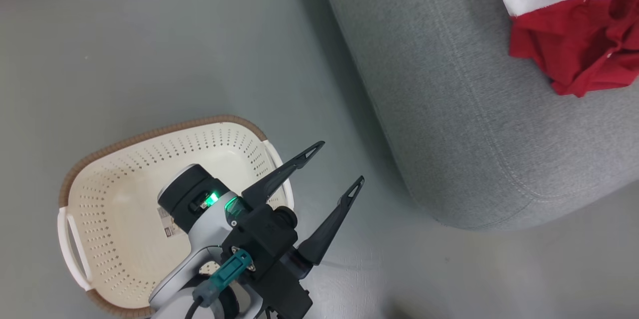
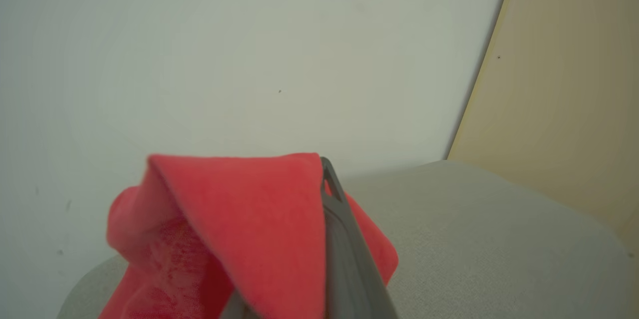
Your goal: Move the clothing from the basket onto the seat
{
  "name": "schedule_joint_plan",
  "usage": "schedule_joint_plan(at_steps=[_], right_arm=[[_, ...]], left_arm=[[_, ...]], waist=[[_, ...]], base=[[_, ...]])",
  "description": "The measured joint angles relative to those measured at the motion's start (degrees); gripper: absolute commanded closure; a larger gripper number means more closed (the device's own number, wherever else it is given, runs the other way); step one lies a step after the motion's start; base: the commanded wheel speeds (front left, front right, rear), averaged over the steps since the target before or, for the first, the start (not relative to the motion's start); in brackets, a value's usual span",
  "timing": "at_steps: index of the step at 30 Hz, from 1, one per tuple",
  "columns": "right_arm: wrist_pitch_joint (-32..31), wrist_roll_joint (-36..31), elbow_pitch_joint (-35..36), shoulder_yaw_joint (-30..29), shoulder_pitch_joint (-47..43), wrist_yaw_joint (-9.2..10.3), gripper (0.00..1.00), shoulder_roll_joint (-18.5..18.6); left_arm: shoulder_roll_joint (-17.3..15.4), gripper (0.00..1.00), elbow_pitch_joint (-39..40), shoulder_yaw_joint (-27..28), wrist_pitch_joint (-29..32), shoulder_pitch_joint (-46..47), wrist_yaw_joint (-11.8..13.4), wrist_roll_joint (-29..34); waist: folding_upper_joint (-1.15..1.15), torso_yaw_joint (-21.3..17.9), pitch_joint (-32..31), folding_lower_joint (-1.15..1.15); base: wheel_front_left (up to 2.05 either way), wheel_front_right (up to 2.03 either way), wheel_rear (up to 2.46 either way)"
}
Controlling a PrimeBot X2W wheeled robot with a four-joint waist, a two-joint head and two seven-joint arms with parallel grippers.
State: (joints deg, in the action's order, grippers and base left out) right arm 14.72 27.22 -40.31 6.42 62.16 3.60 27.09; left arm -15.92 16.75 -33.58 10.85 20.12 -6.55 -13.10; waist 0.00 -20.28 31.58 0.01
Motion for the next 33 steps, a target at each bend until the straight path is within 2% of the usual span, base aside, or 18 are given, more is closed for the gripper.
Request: schedule_joint_plan(at_steps=[6,12,14,15,16,17,18,19,22,33], right_arm=[[0.0,1.3,-6.1,-2.0,-1.9,0.93,1.00,-0.8],[0.0,1.5,-8.9,-1.9,-1.8,0.93,0.98,-3.6],[0.0,1.5,-10.0,-1.9,-1.7,0.93,0.76,-4.0],[0.0,1.5,-10.5,-1.9,-1.6,0.93,0.60,-4.2],[0.0,1.5,-10.9,-1.8,-1.6,0.93,0.60,-4.3],[0.0,1.5,-11.2,-1.7,-1.6,0.93,0.27,-4.4],[0.0,1.5,-11.4,-1.5,-1.6,0.93,0.06,-4.6],[0.0,1.5,-11.7,-1.3,-1.6,0.92,0.00,-4.9],[0.0,1.2,-12.1,-0.9,-1.6,0.80,0.00,-5.5],[0.0,0.5,-12.9,1.0,-6.1,-2.44,0.00,-7.5]], left_arm=[[-0.2,0.00,0.6,-0.8,0.5,1.9,-0.1,0.1],[-1.1,0.00,0.4,-0.8,0.6,2.2,-0.1,0.2],[-1.2,0.00,0.0,-0.8,0.6,2.7,-0.1,0.2],[-1.2,0.00,-0.3,-0.8,0.5,3.0,-0.1,0.2],[-1.2,0.00,-0.5,-0.8,0.3,3.2,-0.1,0.2],[-1.2,0.00,-0.8,-0.8,0.0,3.3,-0.1,0.2],[-1.2,0.00,-1.1,-0.8,-0.1,3.3,-0.1,0.2],[-1.2,0.00,-1.3,-0.8,-0.2,3.3,-0.1,0.1],[-1.2,0.00,-1.8,-0.8,-0.6,3.3,-0.1,0.0],[0.0,0.00,-5.6,-1.8,-3.5,2.2,-0.5,-1.4]], waist=[[0.00,1.1,2.9,0.00],[0.01,1.7,4.7,0.01],[0.01,1.8,4.9,0.01],[0.00,1.8,4.8,0.00],[0.00,1.8,4.6,0.00],[0.00,1.8,4.5,0.00],[0.00,1.8,4.2,-0.01],[0.00,1.7,4.0,-0.01],[0.00,1.6,3.4,-0.01],[0.00,0.5,-2.0,-0.01]], base=[[0.00,0.00,0.00],[0.00,0.00,0.00],[0.00,0.00,0.00],[0.00,0.00,0.00],[0.00,0.00,0.00],[0.00,0.00,0.00],[0.00,0.00,0.00],[0.00,0.00,0.00],[0.00,0.00,0.00],[0.00,0.00,0.00]])
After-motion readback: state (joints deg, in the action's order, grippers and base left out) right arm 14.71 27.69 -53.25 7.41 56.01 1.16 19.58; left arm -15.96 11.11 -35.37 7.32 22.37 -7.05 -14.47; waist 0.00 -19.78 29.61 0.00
